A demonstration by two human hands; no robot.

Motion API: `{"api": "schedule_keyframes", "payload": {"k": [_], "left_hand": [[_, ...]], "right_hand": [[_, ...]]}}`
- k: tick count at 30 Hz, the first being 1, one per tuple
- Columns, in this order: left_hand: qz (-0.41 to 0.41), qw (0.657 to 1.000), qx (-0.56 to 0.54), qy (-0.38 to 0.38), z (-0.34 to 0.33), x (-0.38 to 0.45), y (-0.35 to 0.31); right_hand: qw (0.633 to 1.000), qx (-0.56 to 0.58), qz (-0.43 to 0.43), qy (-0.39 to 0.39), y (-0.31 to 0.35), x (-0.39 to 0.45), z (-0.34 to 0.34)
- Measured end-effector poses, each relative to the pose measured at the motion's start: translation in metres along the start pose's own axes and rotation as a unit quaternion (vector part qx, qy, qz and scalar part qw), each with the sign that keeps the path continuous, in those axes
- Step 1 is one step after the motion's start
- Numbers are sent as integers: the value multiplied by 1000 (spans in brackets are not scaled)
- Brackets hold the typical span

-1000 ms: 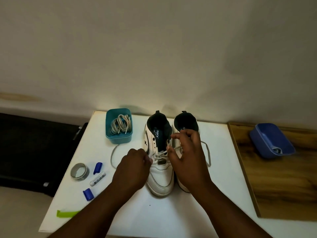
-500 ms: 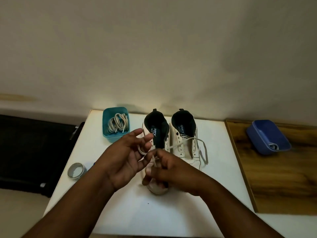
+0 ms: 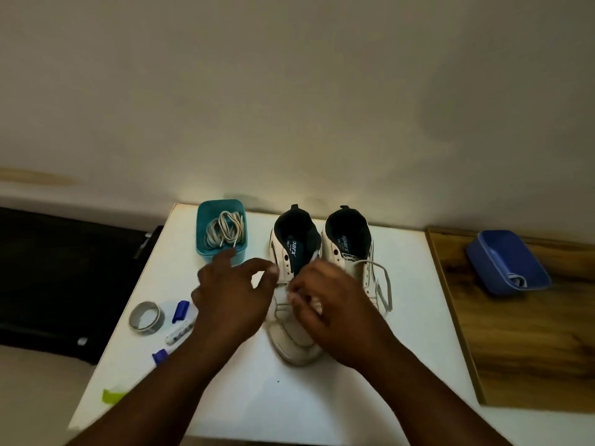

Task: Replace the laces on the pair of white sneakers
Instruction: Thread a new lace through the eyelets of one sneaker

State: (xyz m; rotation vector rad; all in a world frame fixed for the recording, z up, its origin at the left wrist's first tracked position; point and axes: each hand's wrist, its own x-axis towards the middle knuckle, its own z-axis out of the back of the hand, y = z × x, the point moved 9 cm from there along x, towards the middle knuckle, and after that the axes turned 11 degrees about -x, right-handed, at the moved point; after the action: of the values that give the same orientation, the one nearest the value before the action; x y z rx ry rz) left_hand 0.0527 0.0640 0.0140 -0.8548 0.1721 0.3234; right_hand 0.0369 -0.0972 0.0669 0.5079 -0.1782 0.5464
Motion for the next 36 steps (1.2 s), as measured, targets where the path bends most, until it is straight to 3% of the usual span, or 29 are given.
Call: {"api": "schedule_keyframes", "payload": {"k": [2,4,6,11,14,16,18,23,26,29,33,36], "left_hand": [[-32,990,-131,45,-4,-5,-17],[19,934,-310,175,-24,-15,-24],[36,909,-352,221,-31,-16,-23],[31,904,-408,124,-23,-3,-13],[25,882,-466,69,-17,-5,-14],[-38,906,-419,38,-9,-5,-21],[-82,914,-397,22,-6,-7,-28],[-21,861,-499,99,-31,-10,-25],[-16,861,-496,109,-38,-11,-22],[20,859,-506,71,-38,-5,-11],[-85,916,-391,-17,-16,5,-17],[-163,960,-216,-74,-15,10,-26]], "right_hand": [[997,18,45,61,15,-3,-17],[993,28,67,96,23,-8,-29],[991,40,72,102,24,-11,-32],[991,131,8,30,11,-3,-15],[976,154,-134,-74,-17,-2,-5],[962,174,-192,-85,-31,-5,-10],[966,163,-192,-62,-33,-7,-17],[948,192,-244,-76,-35,-15,-16],[945,191,-257,-63,-38,-16,-19],[954,176,-241,-31,-39,-13,-25],[940,50,-322,-103,-76,-23,-13],[939,-38,-334,-79,-77,-24,-18]]}}
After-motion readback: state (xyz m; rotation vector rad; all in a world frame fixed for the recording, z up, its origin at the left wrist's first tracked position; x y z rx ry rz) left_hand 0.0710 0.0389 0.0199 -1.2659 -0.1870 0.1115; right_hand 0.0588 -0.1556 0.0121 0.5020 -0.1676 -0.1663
